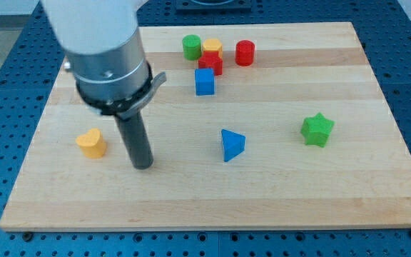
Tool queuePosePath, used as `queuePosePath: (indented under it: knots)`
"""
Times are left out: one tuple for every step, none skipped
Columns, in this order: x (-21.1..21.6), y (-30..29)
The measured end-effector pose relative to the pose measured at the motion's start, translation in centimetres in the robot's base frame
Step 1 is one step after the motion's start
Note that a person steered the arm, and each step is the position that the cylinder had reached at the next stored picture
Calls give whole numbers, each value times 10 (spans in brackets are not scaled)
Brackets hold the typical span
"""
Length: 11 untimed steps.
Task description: Push yellow heart towards center left
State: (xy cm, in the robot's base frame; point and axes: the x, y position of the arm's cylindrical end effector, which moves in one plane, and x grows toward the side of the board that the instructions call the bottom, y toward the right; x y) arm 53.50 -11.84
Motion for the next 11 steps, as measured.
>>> queuePosePath:
  knots:
    - [2,-26]
    - [-15,-33]
    - [-41,-33]
    - [-43,-36]
    - [-9,-37]
    - [4,-48]
    - [-6,-71]
    - [-28,-76]
    - [-56,-76]
    - [-88,-76]
    - [-89,-81]
